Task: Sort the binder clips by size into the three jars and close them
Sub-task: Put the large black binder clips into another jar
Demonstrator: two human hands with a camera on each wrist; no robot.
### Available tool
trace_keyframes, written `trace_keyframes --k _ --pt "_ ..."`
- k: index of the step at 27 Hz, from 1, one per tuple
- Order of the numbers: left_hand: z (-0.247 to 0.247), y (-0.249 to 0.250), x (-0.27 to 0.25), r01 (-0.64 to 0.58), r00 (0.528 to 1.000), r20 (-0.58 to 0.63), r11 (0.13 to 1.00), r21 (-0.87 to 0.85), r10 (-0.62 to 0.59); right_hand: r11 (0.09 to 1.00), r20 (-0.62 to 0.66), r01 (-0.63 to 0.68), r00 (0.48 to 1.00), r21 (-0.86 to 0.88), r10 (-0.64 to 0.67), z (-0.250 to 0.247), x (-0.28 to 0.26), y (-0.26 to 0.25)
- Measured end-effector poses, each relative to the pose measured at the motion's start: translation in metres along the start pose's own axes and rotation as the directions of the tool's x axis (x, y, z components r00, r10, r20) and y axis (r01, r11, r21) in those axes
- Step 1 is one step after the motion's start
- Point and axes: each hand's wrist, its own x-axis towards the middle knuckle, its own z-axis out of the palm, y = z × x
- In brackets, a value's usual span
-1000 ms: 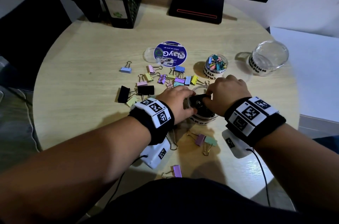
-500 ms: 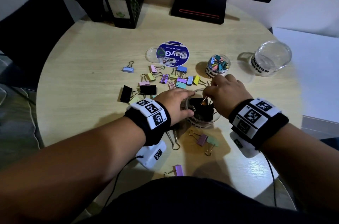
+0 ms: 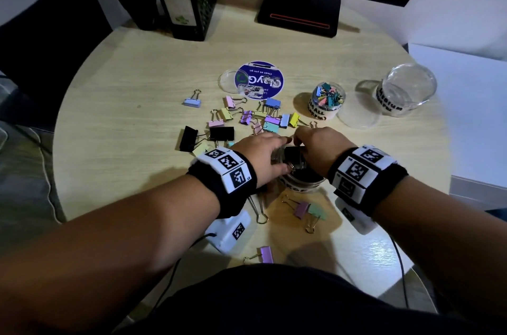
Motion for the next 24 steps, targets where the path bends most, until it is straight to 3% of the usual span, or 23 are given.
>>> trace_keyframes --k 3,5,11,14,16,18,22,24 --pt "0.000 -0.001 0.000 -0.007 1.000 0.002 1.000 -0.020 0.007 0.988 -0.027 0.110 0.993 -0.108 -0.113 0.001 -0.005 0.007" --pt "-0.002 -0.003 0.000 -0.003 1.000 0.000 1.000 -0.031 0.003 0.985 -0.077 0.158 0.984 -0.065 -0.163 -0.001 -0.011 0.009" --pt "-0.005 -0.004 -0.001 0.006 1.000 0.020 1.000 -0.028 -0.005 0.991 0.017 0.132 0.991 -0.012 -0.132 0.007 -0.013 0.004" --pt "-0.016 -0.015 -0.008 0.053 0.999 0.005 0.998 -0.035 -0.053 0.986 -0.213 0.135 0.970 0.093 -0.113 0.011 -0.016 0.005" --pt "-0.025 -0.031 -0.016 0.096 0.994 0.049 0.993 0.067 -0.099 0.958 -0.426 0.216 0.897 0.187 -0.118 0.011 -0.021 -0.003" --pt "-0.033 -0.048 -0.026 0.140 0.979 0.120 0.973 0.183 -0.163 0.928 -0.558 0.348 0.801 0.134 -0.219 0.011 -0.026 -0.013" --pt "-0.032 -0.070 -0.048 0.269 0.906 0.232 0.905 0.331 -0.354 0.877 -0.517 0.481 0.748 -0.011 -0.417 0.015 -0.031 -0.036" --pt "-0.024 -0.076 -0.051 0.296 0.884 0.239 0.876 0.380 -0.403 0.848 -0.381 0.525 0.771 -0.074 -0.510 0.021 -0.032 -0.055"
